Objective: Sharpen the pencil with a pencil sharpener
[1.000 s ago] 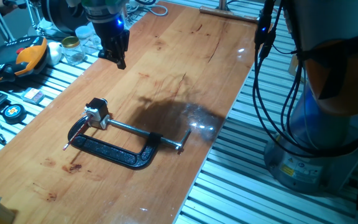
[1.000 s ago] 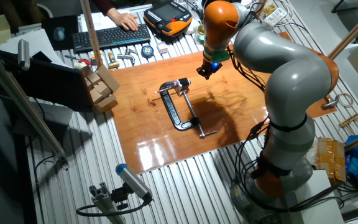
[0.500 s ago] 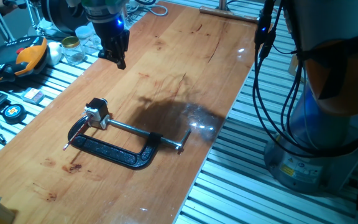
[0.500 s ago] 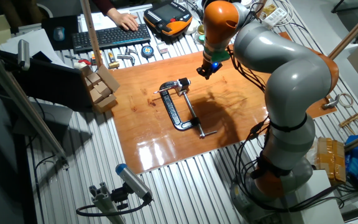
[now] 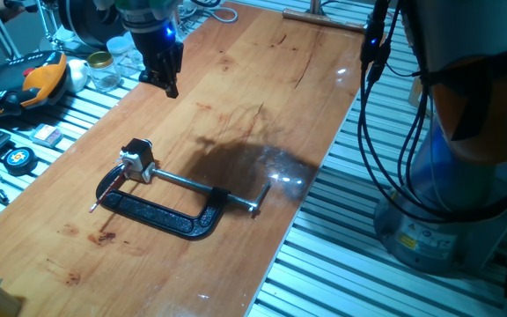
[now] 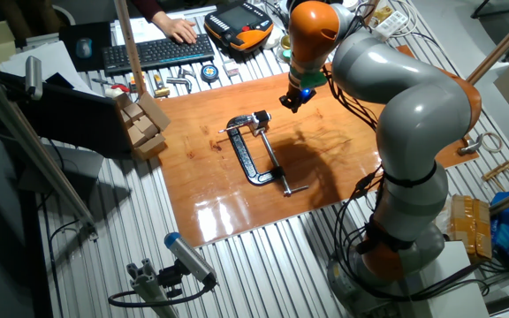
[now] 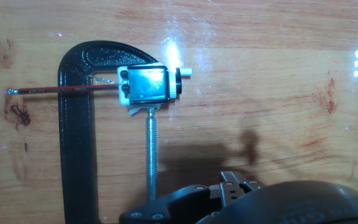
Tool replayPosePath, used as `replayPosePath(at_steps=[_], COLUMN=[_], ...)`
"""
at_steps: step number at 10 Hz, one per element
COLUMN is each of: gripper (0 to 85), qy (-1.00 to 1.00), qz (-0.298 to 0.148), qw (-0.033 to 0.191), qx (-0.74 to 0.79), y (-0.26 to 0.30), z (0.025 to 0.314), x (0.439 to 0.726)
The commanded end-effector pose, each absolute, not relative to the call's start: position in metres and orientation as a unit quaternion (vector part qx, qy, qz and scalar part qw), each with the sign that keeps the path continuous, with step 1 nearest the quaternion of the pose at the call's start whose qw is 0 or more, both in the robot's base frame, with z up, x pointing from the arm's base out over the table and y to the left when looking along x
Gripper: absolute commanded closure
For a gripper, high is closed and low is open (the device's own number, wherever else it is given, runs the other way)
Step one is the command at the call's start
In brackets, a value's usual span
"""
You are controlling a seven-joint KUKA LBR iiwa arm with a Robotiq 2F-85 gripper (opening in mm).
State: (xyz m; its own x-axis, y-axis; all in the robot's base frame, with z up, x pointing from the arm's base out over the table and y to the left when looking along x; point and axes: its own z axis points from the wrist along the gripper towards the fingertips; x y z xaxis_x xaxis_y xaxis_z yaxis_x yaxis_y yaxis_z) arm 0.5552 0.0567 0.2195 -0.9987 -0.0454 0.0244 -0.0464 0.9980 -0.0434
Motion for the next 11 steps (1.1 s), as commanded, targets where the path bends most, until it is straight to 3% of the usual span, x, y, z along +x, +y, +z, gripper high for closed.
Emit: replayPosePath(at_steps=[1, 11], gripper=[85.0, 85.0], qy=[-0.999, -1.0], qz=[0.022, 0.019], qw=[0.012, 0.012], qx=[0.024, 0.021], y=[0.0566, 0.0562], z=[0.2194, 0.2199], x=[0.5551, 0.5557])
